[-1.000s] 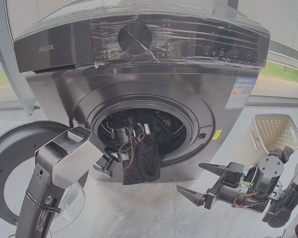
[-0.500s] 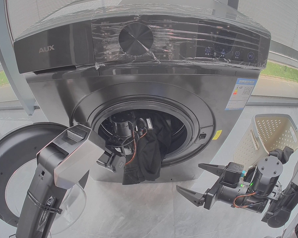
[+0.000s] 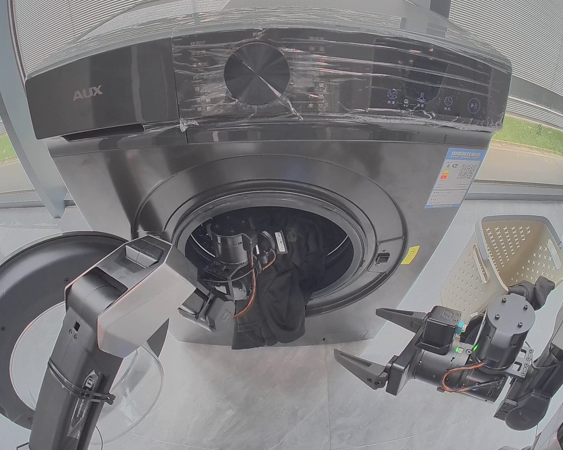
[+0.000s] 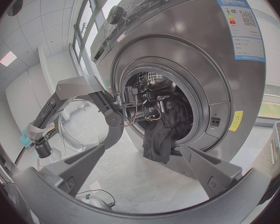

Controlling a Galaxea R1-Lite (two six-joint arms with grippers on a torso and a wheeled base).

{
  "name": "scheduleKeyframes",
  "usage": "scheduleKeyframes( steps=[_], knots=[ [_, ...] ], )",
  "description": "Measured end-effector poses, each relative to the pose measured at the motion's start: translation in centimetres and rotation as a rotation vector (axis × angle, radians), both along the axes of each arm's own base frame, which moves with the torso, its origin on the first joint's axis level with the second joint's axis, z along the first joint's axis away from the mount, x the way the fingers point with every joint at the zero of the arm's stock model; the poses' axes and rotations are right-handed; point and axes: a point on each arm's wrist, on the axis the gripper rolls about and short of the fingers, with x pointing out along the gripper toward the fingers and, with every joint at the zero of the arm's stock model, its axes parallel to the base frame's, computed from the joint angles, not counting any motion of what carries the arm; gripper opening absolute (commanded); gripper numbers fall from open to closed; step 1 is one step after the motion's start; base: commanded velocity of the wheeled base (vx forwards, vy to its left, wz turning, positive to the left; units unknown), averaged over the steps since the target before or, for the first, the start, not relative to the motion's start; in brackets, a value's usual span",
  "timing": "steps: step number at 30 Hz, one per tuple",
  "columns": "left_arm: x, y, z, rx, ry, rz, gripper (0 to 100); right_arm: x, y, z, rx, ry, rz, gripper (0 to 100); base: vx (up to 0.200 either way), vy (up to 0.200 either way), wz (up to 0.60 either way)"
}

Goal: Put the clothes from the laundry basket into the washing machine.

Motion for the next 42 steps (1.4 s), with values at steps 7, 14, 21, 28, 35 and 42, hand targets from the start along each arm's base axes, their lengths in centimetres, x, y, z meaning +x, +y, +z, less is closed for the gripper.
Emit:
scheduleKeyframes(
  steps=[7,14,21,28,35,42],
  knots=[
    [-3.2,1.0,-1.6,0.109,0.189,-0.047,100,0.0,0.0,0.0,-0.001,0.001,0.000,100,0.000,0.000,0.00],
    [-6.0,1.1,-2.1,0.203,0.309,-0.122,100,0.0,0.0,0.0,-0.001,0.002,0.000,100,0.000,0.000,0.00],
    [-6.1,1.0,-3.6,0.252,0.327,-0.132,100,-0.1,0.0,-0.1,-0.002,0.003,0.001,100,0.000,0.000,0.00],
    [-5.7,1.0,-5.4,0.268,0.346,-0.125,0,0.0,0.0,-0.1,-0.002,0.002,0.001,100,0.000,0.000,0.00],
    [-5.1,0.9,-6.4,0.265,0.340,-0.112,0,0.0,0.1,0.0,0.000,0.001,0.002,100,0.000,0.000,0.00],
    [-3.4,0.7,-5.3,0.218,0.261,-0.069,0,0.0,0.1,0.0,0.000,0.000,0.002,100,0.000,0.000,0.00]
  ],
)
